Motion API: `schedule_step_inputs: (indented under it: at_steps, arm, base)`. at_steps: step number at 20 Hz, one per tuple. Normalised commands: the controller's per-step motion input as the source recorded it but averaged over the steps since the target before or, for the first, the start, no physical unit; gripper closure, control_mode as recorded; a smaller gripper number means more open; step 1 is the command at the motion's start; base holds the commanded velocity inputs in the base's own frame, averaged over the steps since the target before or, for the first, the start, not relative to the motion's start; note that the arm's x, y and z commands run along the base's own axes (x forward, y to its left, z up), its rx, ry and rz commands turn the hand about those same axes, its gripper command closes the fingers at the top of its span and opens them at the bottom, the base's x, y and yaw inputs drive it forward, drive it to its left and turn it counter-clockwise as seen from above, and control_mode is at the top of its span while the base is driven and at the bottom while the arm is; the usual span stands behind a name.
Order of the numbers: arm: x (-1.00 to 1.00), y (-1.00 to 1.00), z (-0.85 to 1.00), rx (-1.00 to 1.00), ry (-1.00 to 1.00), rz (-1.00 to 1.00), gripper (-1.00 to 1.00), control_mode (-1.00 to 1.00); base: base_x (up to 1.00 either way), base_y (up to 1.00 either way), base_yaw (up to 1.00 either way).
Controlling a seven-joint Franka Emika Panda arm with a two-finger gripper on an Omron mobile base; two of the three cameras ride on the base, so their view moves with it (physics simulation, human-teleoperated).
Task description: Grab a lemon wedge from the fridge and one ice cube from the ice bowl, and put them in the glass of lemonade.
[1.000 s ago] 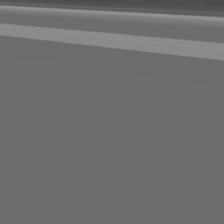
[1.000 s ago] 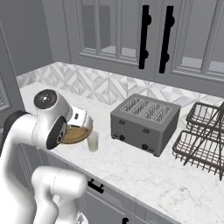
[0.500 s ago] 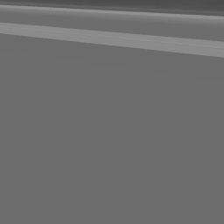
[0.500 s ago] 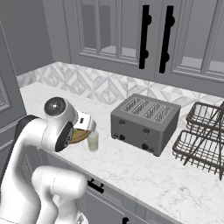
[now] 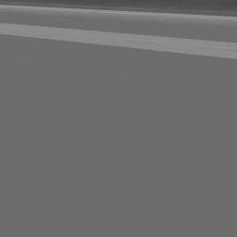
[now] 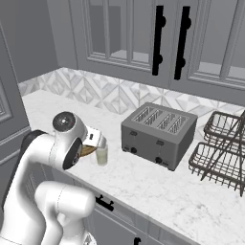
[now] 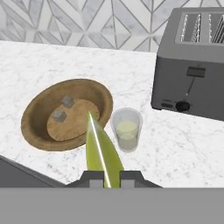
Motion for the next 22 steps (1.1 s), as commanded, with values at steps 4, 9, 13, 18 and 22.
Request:
schedule_step_inputs:
  at_steps: [4, 9, 13, 18, 22]
  arm:
    - [0.14, 0.00, -0.13, 0.00, 0.00, 0.00, 1.00, -1.00]
    - [0.11, 0.00, -0.03, 0.00, 0.00, 0.00, 1.00, -1.00]
    - [0.02, -0.07, -0.20, 0.00, -0.03, 0.00, 1.00, -1.00]
    - [0.07, -0.11, -0.23, 0.00, -0.03, 0.00, 1.00, -1.00]
    - [0.11, -0.07, -0.09, 0.00, -0.03, 0.00, 1.00, -1.00]
  base:
    - [0.00, 0.00, 0.00]
    - [0.00, 0.00, 0.00]
    - [0.00, 0.00, 0.00]
    - [0.00, 0.00, 0.00]
    - [0.00, 0.00, 0.00]
